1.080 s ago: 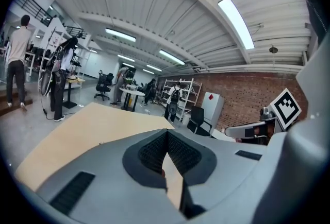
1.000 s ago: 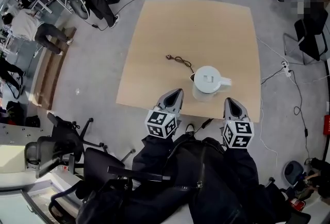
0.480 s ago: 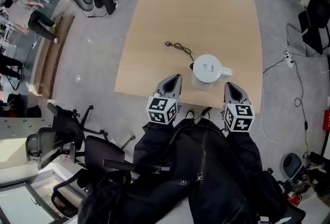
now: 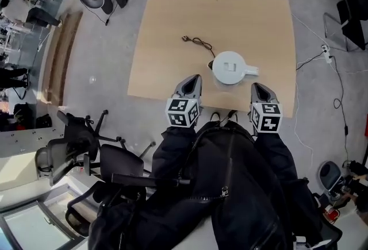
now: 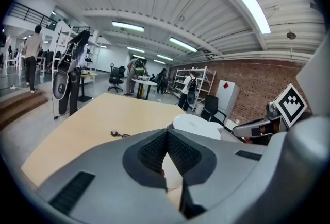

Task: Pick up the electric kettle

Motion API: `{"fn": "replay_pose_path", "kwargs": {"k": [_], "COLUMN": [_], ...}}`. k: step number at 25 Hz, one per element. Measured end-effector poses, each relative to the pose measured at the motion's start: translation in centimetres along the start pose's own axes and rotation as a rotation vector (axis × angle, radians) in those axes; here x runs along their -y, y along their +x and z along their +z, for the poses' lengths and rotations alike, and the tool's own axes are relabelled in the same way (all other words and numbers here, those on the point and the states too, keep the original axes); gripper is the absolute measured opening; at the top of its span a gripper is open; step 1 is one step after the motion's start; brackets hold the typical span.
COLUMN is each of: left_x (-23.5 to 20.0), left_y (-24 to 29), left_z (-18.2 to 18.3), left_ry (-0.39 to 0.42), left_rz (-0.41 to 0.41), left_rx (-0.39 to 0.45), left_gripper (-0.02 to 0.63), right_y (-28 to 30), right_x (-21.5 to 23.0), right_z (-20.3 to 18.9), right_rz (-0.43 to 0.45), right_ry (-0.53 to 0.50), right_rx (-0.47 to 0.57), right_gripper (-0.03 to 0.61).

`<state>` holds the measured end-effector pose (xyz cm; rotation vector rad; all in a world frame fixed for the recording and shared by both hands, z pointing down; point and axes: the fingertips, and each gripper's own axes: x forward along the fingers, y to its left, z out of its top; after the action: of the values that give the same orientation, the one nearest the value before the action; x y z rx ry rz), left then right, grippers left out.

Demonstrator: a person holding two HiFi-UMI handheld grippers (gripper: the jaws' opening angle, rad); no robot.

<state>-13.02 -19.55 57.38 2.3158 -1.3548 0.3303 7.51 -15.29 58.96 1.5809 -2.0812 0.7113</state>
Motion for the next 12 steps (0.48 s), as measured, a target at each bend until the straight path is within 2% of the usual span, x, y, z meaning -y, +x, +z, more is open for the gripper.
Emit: {"fn": "replay_pose_path", "kwargs": {"k": [5,12], "left_x": [-0.8,-1.9], "left_y": [1.2,2.5], "left_z": [-2.0,-2.9], "left_ry": [0.002,0.016], "left_rz": [0.030,0.050], "left_rx": [-0.066,-0.083], "left_gripper": [0.000,0.000], "right_y": [1.1,2.9], "right_x": [1.1,2.7], "right_z": [-1.3,-1.9], "right_rz": [-0.004,-0.023], "right_ry": [0.009,-0.010], "right_rx": [-0.036,-0.037], "right_gripper": [0.029,0.080]}}
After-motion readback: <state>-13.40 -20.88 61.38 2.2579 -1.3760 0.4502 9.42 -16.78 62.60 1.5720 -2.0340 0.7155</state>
